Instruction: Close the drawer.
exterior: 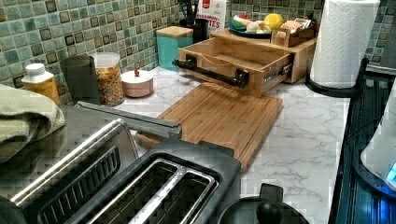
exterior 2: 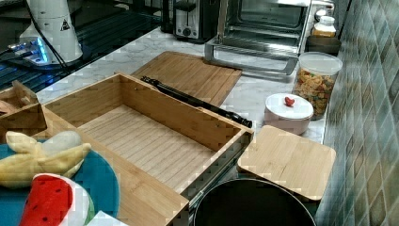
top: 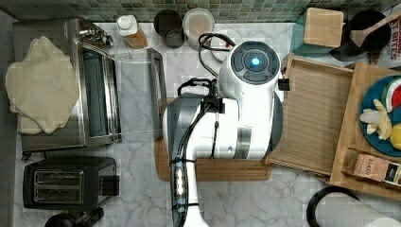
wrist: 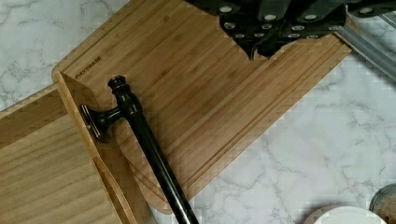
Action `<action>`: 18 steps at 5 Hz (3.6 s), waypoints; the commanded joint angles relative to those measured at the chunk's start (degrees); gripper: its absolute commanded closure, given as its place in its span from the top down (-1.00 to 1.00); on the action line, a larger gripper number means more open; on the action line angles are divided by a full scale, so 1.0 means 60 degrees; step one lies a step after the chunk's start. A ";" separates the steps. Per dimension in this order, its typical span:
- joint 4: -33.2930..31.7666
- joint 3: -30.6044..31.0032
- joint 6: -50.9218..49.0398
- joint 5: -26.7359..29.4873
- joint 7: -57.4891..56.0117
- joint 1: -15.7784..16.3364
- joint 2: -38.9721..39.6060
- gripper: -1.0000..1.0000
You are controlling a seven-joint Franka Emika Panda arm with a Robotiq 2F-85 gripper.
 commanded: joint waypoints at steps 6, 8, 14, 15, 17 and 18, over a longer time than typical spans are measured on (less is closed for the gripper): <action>-0.0655 -0.0438 0.2825 -0.0610 -0.4516 -0.0619 0.1855 -1.00; -0.1057 -0.0602 0.4344 -0.0786 -0.4730 -0.0821 0.2053 -1.00; 0.0240 -0.1479 0.3851 -0.1444 -0.6236 -0.2032 0.2723 -1.00; 0.0130 -0.1757 0.4288 -0.1669 -0.6954 -0.2657 0.2547 -1.00; 0.1499 -0.2129 0.4463 -0.0681 -0.9868 -0.4246 0.3721 -1.00; 0.2139 -0.2599 0.4178 -0.0744 -1.0164 -0.4474 0.4036 -1.00</action>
